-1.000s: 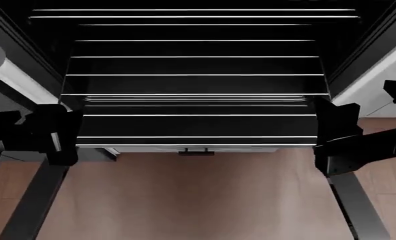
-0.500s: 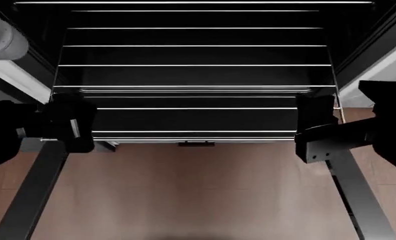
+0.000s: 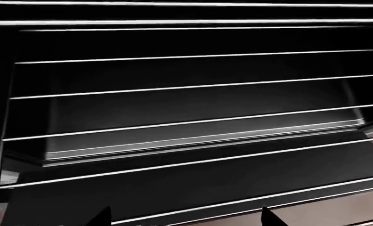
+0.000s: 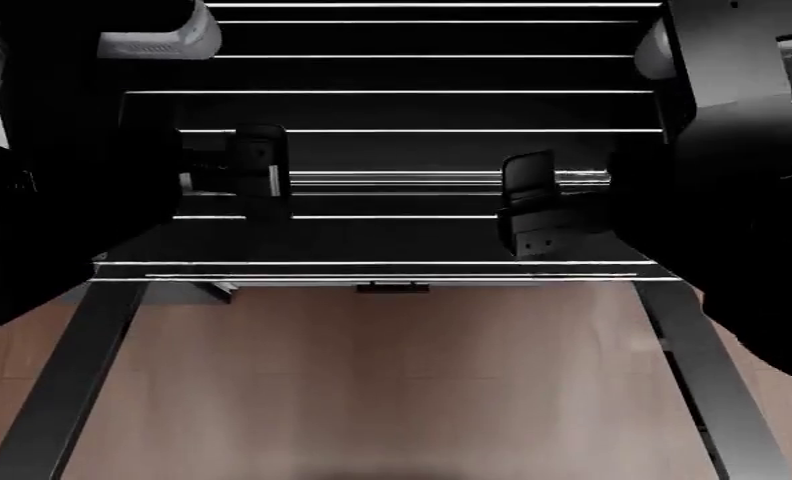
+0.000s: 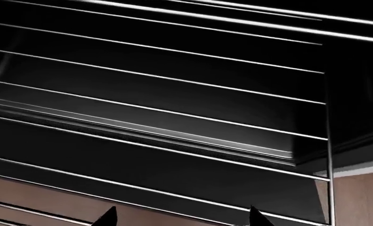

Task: Fully slide the bottom oven rack out.

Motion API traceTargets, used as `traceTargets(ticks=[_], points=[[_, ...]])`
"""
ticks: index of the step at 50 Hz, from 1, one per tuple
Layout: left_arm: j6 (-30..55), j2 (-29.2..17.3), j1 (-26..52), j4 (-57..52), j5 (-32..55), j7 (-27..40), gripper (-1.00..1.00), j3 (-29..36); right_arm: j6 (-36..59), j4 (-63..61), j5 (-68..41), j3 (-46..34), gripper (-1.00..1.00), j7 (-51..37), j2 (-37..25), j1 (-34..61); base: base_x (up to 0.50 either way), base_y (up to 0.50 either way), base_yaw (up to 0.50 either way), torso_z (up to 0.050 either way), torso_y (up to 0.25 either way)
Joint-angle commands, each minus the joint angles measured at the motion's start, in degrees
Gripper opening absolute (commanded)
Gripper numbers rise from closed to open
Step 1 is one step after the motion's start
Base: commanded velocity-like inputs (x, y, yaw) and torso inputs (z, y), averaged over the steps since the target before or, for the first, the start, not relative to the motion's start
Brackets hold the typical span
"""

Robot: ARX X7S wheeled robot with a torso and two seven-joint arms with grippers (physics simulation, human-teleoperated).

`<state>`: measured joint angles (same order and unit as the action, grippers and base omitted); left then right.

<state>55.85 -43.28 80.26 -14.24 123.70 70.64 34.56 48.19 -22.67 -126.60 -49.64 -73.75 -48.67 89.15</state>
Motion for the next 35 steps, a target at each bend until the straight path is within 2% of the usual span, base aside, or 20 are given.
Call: traceTargets(ticks=[1,13,35], points=[[1.0,5.4,0.0,6.6,-10.8,-6.0,1.0,2.0,1.3,6.2,7.3,-2.6,1.0,2.4,5.0,-0.2,0.0,0.0,0.0,0.0,0.0],[-0.5,6.8,-1.0,9.1,-16.4,-8.1,1.0,2.9,1.2,11.0,11.4,-3.6,1.0,3.0,6.7,1.2,0.0,0.0,0.0,0.0,0.0],[-2.2,6.1,-4.6,9.5,-21.5,-10.1,1.0,4.2,1.6,18.0,18.6,-6.3,1.0,8.6,10.5,0.4,0.0,0.0,0.0,0.0,0.0]])
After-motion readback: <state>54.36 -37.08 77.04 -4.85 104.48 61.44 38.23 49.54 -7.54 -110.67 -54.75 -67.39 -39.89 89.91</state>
